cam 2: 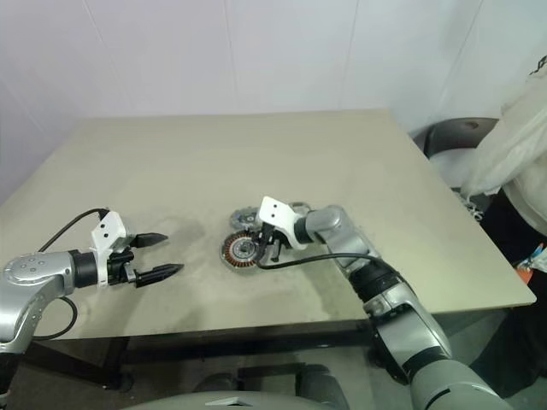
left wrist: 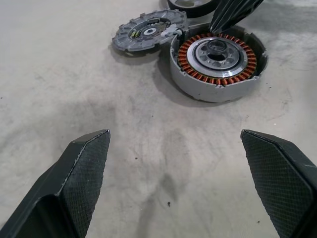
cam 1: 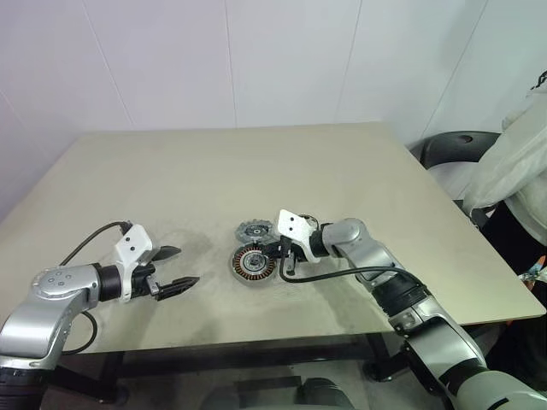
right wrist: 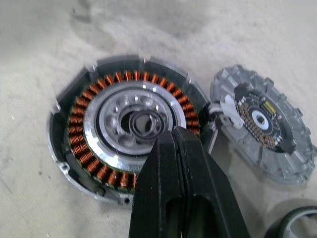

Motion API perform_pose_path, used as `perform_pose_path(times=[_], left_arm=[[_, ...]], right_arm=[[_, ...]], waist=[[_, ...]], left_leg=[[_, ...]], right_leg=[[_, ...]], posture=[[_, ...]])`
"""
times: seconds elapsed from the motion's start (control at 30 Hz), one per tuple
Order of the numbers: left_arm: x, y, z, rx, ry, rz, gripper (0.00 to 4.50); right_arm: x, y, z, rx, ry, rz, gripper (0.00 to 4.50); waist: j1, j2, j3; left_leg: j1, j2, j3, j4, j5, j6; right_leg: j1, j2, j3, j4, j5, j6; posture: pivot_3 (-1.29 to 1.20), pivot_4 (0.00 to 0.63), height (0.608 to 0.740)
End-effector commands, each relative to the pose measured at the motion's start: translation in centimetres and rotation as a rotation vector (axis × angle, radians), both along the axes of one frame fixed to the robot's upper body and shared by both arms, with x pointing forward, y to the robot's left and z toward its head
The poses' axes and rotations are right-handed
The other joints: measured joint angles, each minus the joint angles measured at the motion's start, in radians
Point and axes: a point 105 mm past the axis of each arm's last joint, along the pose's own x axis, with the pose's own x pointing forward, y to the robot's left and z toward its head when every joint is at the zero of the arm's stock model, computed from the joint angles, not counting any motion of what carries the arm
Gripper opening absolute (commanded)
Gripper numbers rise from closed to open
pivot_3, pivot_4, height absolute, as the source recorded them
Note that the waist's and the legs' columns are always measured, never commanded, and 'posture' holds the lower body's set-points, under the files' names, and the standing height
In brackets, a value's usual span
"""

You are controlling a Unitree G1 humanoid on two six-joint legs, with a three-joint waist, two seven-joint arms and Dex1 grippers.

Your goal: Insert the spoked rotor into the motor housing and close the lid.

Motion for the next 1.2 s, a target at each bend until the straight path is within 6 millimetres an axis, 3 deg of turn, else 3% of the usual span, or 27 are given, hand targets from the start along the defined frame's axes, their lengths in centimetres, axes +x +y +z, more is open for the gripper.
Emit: perform_pose_path(times=[0.03, 0.87, 1.2], left_arm=[[0.1, -0.3, 1.3, -0.003, -0.057, -0.014, 4.50], [0.3, -0.4, 1.3, 0.002, -0.067, -0.013, 4.50], [0.3, -0.3, 1.3, 0.010, -0.074, -0.009, 4.50]], right_arm=[[0.3, 0.8, 1.2, 0.012, -0.056, 0.028, 0.03], [-0.8, 2.4, 1.2, 0.026, -0.042, 0.099, 0.03], [0.6, 2.4, 4.2, 0.104, -0.096, 0.067, 0.03]], waist=[[0.000, 0.000, 0.000], [-0.022, 0.000, 0.000], [-0.022, 0.000, 0.000]], left_leg=[[0.000, 0.000, 0.000, 0.000, 0.000, 0.000], [0.000, 0.000, 0.000, 0.000, 0.000, 0.000], [0.000, 0.000, 0.000, 0.000, 0.000, 0.000]], right_leg=[[0.000, 0.000, 0.000, 0.000, 0.000, 0.000], [0.000, 0.000, 0.000, 0.000, 0.000, 0.000], [0.000, -0.001, 0.000, 0.000, 0.000, 0.000]], posture=[[0.00, 0.000, 0.740], [0.00, 0.000, 0.740], [0.00, 0.000, 0.740]])
